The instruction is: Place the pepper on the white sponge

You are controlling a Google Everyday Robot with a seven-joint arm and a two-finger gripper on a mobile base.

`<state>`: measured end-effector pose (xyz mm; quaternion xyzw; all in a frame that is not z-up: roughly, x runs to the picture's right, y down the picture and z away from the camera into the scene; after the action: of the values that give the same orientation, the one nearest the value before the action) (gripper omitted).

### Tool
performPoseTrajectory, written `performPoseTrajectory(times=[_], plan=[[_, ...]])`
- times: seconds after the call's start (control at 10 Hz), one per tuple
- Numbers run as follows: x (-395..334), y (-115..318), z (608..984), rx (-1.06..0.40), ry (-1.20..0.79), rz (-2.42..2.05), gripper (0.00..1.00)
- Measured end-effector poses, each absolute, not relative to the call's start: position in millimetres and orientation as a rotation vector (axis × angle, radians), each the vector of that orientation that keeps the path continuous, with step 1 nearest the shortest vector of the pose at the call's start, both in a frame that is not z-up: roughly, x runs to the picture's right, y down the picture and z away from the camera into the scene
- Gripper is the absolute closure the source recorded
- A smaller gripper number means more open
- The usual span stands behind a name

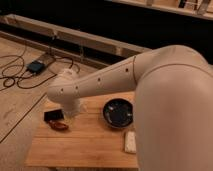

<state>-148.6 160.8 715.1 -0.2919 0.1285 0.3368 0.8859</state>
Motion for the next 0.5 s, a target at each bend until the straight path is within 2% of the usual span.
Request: performPoseTrajectory(times=[0.5], plan=[[-204, 208, 738, -0.616, 0.229, 0.548, 0.35]])
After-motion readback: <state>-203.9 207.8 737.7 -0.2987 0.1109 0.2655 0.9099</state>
